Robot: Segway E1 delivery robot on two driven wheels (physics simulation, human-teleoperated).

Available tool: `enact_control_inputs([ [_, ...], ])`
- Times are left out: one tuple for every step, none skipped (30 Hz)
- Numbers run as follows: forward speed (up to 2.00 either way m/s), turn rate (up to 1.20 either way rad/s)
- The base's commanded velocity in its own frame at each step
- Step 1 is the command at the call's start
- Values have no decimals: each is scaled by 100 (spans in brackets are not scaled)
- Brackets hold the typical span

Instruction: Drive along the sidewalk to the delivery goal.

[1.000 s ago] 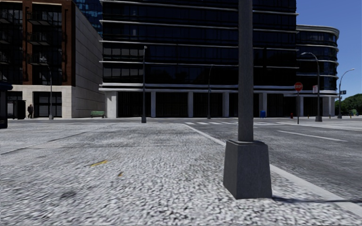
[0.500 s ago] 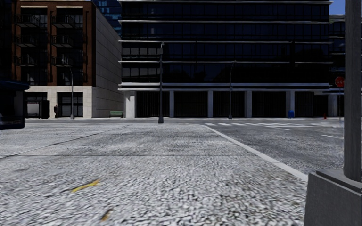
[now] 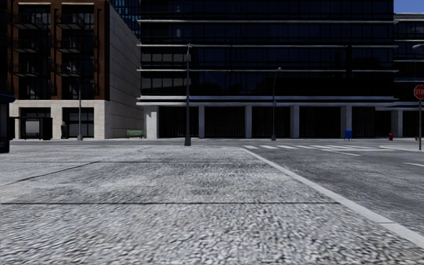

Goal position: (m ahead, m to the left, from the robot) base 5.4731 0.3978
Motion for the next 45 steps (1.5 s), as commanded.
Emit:
enact_control_inputs([
  [200, 0],
  [200, 0],
  [200, 0],
  [200, 0],
  [200, 0],
  [200, 0],
  [200, 0],
  [200, 0],
  [200, 0],
  [200, 2],
  [200, 14],
  [200, 31],
  [200, 31],
  [200, 39],
  [200, 42],
  [200, 43],
  [200, 43],
  [200, 43],
  [200, 39],
  [200, 0],
  [200, 0],
  [200, 0],
  [200, 0],
  [200, 0],
  [200, 0],
  [200, 0],
  [200, 0],
  [200, 0],
  [200, 0],
  [200, 0],
  [200, 0],
  [200, 0],
  [200, 0],
  [200, 0],
  [200, 0],
  [200, 0],
  [200, 0],
  [200, 0],
  [200, 0],
  [200, 0],
  [200, 0],
  [200, 0],
  [200, 0],
  [200, 0],
  [200, 0],
])
